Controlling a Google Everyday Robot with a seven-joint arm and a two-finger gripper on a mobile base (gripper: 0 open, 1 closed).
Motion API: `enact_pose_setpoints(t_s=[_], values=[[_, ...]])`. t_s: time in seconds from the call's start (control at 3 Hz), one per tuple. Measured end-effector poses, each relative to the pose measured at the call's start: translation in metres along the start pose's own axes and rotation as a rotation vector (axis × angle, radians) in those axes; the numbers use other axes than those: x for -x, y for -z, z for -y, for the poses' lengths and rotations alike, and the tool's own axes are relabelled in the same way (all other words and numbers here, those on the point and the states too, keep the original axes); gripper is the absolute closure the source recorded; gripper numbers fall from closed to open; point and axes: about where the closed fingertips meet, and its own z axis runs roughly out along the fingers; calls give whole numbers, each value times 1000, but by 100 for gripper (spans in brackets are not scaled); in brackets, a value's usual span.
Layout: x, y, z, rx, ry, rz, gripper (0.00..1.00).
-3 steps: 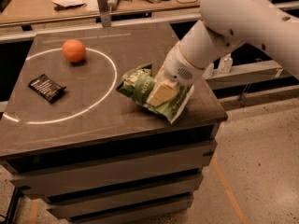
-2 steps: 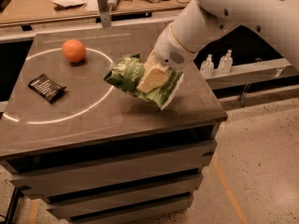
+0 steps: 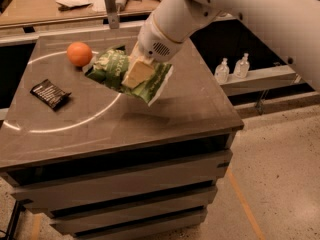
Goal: Move green jalapeno chip bag near rxbar chocolate
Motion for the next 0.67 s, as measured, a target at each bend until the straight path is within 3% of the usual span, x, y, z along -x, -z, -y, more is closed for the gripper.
enact_pose_setpoints(t_s=[0.67], values=[[33,-45,5,5,18,27,100]])
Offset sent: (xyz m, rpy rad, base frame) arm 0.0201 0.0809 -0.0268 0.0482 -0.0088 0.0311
